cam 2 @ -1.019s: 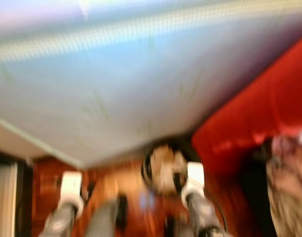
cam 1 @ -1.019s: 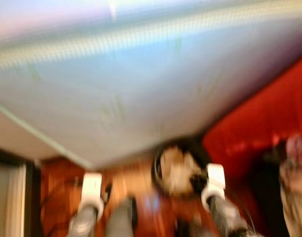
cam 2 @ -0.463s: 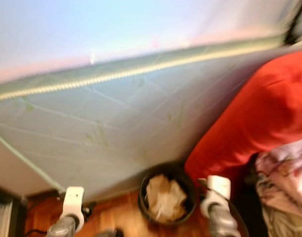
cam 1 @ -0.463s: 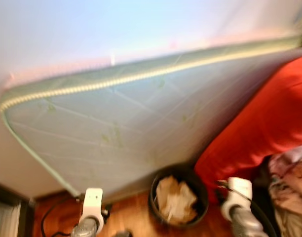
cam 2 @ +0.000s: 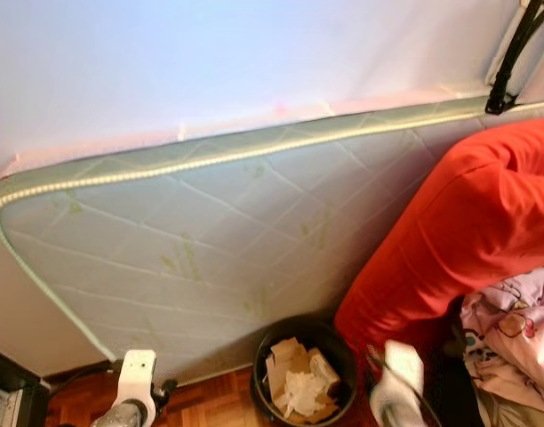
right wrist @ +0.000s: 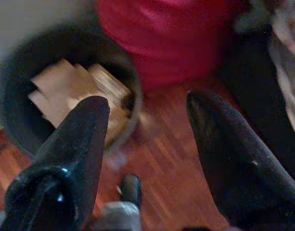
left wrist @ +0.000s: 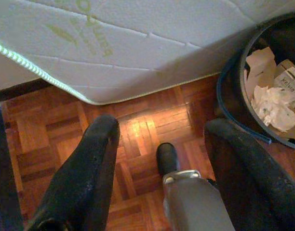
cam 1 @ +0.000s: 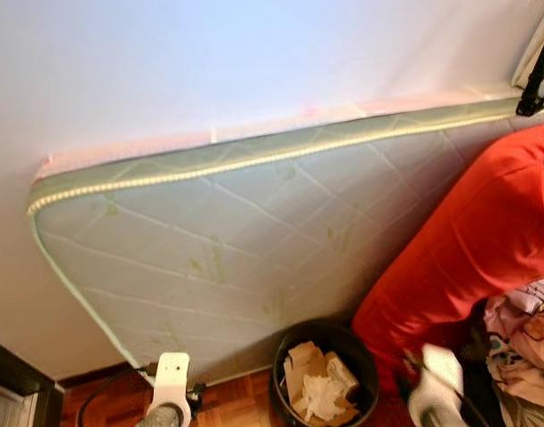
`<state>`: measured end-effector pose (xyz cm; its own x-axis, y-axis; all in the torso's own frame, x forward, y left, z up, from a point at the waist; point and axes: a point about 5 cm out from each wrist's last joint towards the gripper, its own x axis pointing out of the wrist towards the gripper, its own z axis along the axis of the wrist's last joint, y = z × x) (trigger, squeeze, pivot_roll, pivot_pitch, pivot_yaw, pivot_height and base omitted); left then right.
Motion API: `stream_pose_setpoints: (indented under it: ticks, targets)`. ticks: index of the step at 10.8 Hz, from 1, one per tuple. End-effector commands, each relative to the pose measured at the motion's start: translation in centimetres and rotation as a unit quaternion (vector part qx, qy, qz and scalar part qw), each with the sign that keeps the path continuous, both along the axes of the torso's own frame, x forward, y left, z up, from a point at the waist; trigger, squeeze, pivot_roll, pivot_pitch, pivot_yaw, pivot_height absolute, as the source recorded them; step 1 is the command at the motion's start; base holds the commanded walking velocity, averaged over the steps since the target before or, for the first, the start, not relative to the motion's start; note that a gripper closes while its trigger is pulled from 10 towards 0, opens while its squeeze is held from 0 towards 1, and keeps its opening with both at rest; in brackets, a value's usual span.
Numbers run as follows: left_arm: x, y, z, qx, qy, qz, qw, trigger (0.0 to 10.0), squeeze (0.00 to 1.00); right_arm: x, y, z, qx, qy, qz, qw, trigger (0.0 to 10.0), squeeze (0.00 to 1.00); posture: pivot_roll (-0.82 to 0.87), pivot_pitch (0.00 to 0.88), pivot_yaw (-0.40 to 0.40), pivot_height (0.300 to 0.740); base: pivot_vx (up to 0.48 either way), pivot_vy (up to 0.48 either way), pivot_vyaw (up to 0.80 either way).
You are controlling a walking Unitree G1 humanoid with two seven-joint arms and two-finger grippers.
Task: Clean up the room
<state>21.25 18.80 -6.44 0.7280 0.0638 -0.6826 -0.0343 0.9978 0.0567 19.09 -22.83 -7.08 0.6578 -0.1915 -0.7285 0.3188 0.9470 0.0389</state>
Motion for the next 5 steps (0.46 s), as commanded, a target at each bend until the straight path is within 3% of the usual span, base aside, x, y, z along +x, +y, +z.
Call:
stream_pose_setpoints:
  ticks: [1, 5]
  targets:
    - [-0.60, 0.18, -0.35, 0.008, 0.010, -0.001, 1.000, 10.0, 0.00, -0.35, -0.35, -0.13, 0.001, 0.007, -0.011, 1.000, 10.0, 0.00, -0.01, 0.000, -0.010, 0.740, 0.000, 0.000, 0.00]
    - [-1.42, 0.46, -0.75, 0.011, 0.020, -0.001, 1.000, 10.0, 0.00, -1.17, 0.49, -0.75, 0.010, 0.024, 0.002, 1.000, 10.0, 0.00, 0.00, 0.000, -0.013, 0.740, 0.000, 0.000, 0.00]
